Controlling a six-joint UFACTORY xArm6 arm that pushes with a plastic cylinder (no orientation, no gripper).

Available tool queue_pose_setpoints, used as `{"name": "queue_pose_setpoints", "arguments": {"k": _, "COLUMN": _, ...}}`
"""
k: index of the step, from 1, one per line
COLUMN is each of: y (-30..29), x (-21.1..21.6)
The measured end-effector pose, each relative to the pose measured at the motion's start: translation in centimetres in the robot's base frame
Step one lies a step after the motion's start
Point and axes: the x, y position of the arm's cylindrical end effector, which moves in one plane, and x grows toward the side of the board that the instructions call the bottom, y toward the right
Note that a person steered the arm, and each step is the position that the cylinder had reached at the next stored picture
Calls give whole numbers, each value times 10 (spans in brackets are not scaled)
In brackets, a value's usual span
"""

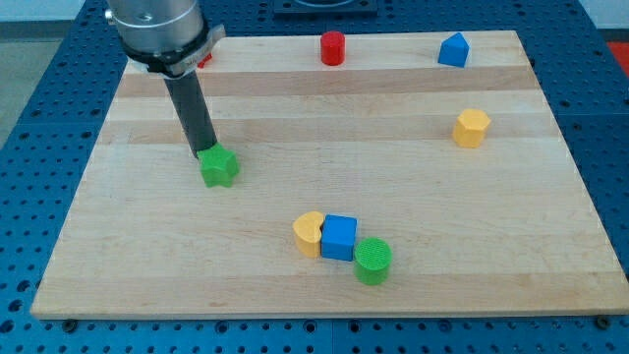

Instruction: Push the green star towards the down

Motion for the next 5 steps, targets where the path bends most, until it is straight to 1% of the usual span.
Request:
{"name": "queue_pose_setpoints", "arguments": {"k": 2, "y": 14, "x": 43}}
{"name": "queue_pose_setpoints", "arguments": {"k": 4, "y": 63, "x": 70}}
{"name": "queue_pose_setpoints", "arguments": {"k": 5, "y": 70, "x": 73}}
